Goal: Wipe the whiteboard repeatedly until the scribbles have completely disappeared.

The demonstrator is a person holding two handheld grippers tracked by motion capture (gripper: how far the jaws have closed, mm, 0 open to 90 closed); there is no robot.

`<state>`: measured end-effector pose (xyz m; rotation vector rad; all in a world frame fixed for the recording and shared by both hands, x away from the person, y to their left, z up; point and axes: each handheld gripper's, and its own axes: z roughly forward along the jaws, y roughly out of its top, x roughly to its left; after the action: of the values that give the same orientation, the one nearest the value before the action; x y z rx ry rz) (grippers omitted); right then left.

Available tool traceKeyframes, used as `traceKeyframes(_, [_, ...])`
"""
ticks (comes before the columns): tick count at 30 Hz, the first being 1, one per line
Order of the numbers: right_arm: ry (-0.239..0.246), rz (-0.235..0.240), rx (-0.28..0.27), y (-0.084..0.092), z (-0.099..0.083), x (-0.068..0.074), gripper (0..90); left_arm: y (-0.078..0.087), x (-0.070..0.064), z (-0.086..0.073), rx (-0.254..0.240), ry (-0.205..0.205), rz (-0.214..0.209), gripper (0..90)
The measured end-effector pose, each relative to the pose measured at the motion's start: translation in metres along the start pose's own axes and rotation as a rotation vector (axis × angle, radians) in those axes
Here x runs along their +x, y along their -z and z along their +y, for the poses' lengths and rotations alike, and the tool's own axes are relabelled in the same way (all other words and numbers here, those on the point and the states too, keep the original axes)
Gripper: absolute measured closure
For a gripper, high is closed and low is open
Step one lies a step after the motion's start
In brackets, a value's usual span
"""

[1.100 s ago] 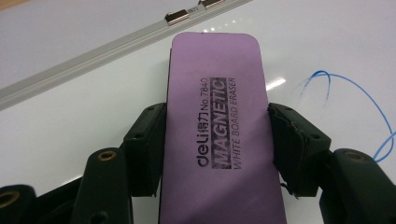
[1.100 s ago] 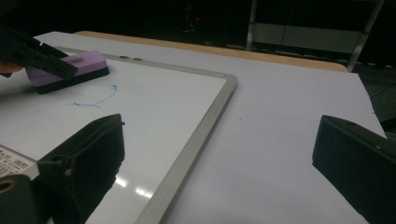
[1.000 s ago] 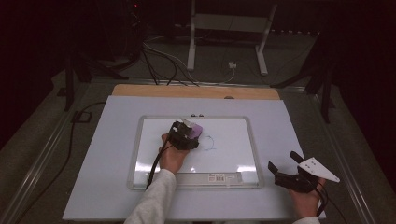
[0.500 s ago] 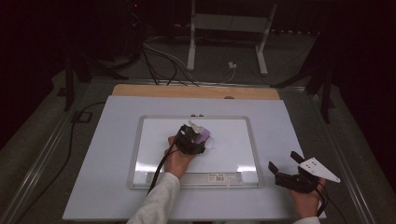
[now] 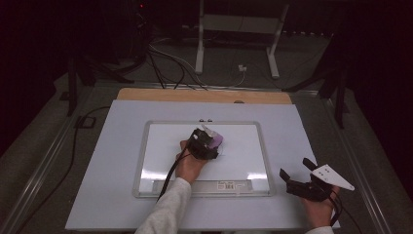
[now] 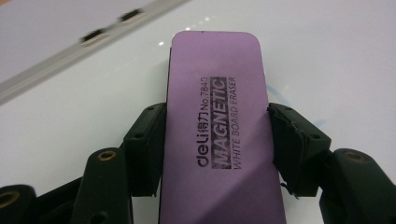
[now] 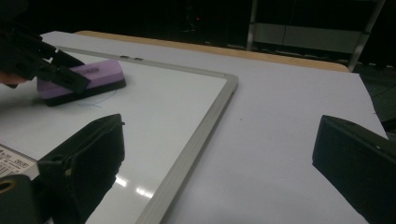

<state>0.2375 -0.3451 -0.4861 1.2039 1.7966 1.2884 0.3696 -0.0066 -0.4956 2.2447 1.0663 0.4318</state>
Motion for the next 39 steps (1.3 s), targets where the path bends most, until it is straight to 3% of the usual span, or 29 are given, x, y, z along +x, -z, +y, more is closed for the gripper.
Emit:
traceKeyframes(3, [0.000,0.000,0.000,0.000,0.000,0.000,2.1,0.002,-0.013,-0.001,0.000,-0.053,-0.044,42.1])
traceKeyframes(4, [0.000,0.000,0.001,0.000,0.000,0.000,2.1,0.002,-0.015,-0.001,-0.005,-0.066,-0.035,42.1])
traceKeyframes(6, [0.003,0.001,0.001,0.000,0.000,0.001,2.1,0.001,-0.013,-0.001,-0.007,-0.061,-0.041,42.1])
traceKeyframes(12, [-0.003,-0.002,-0.003,0.002,0.000,-0.001,2.1,-0.004,0.003,0.004,-0.004,-0.015,0.082,42.1])
traceKeyframes(15, [-0.003,-0.004,-0.002,0.002,0.000,-0.002,2.1,-0.005,0.013,0.005,0.003,0.028,0.114,42.1])
traceKeyframes(17, [-0.004,-0.004,-0.001,0.002,0.000,-0.002,2.1,-0.005,0.015,0.005,0.004,0.051,0.108,42.2])
traceKeyframes(19, [-0.003,-0.003,-0.001,0.002,0.000,-0.001,2.1,-0.005,0.013,0.006,0.008,0.037,0.107,42.1])
traceKeyframes(27, [0.002,0.000,0.000,0.000,0.000,0.000,2.1,-0.003,-0.005,0.006,0.012,-0.024,-0.010,42.1])
traceKeyframes(29, [0.001,-0.002,0.000,0.001,0.000,0.000,2.1,-0.003,-0.005,0.006,0.015,-0.039,-0.003,42.1])
traceKeyframes(32, [-0.003,-0.004,-0.001,0.002,0.000,-0.001,2.1,-0.004,-0.003,0.009,0.023,-0.052,0.056,42.1])
traceKeyframes(36, [-0.004,-0.005,-0.004,0.002,0.000,-0.002,2.1,-0.006,0.006,0.010,0.026,-0.019,0.126,42.1])
traceKeyframes(39, [-0.004,-0.007,-0.004,0.002,0.000,-0.002,2.1,-0.006,0.011,0.010,0.029,0.014,0.126,42.2])
